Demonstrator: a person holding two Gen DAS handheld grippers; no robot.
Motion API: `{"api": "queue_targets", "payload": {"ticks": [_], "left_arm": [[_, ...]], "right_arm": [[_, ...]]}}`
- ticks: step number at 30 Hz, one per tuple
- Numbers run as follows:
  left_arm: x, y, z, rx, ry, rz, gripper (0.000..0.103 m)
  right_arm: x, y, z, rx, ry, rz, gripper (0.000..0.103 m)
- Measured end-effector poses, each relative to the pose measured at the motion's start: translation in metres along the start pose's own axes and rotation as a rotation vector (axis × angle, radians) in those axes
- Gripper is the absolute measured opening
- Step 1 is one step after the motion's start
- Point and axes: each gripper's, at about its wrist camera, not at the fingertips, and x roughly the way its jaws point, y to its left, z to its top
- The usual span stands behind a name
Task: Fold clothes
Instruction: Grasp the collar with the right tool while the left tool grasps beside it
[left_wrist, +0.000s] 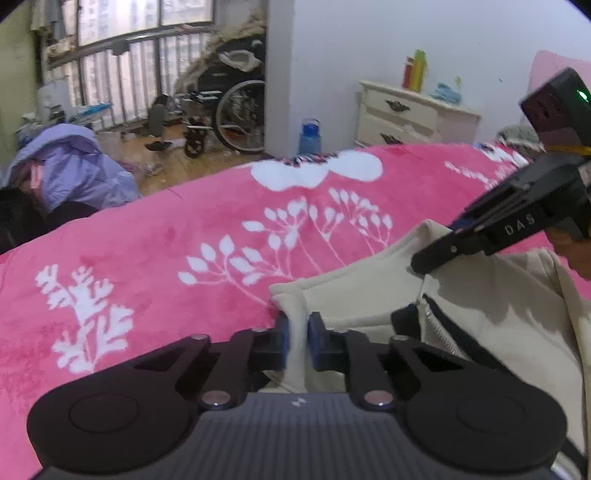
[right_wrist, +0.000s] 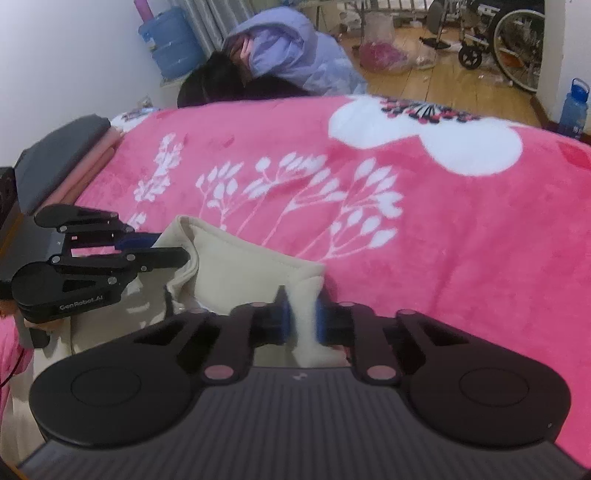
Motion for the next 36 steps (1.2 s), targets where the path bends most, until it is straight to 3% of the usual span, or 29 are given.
{"api": "queue_targets", "payload": {"ticks": [7, 21, 29, 36], "left_arm": [[-0.033, -0.015, 0.011, -0.002, -0.08, 0.03, 0.006], [-0.145, -0.073, 0.027, 0.045, -0.192, -0.017, 0.006], [-0.22, -0.125, 0.006, 0.124, -0.202, -0.036, 0.006], [-0.258, -0.163, -0.031, 0.145, -0.18, -0.068, 0.006]], "right_arm": [[-0.043, 0.017, -0.006, -0.004, -0.075, -0.008, 0.007], [-0.146, 0.074, -0.036, -0.075, -0.159, -0.015, 0.007], [-0.199, 0.113, -0.082, -0.093, -0.183, -0.016, 0.007], [-0.228, 0.139, -0.131, -0.073, -0.197, -0.013, 0.007]]}}
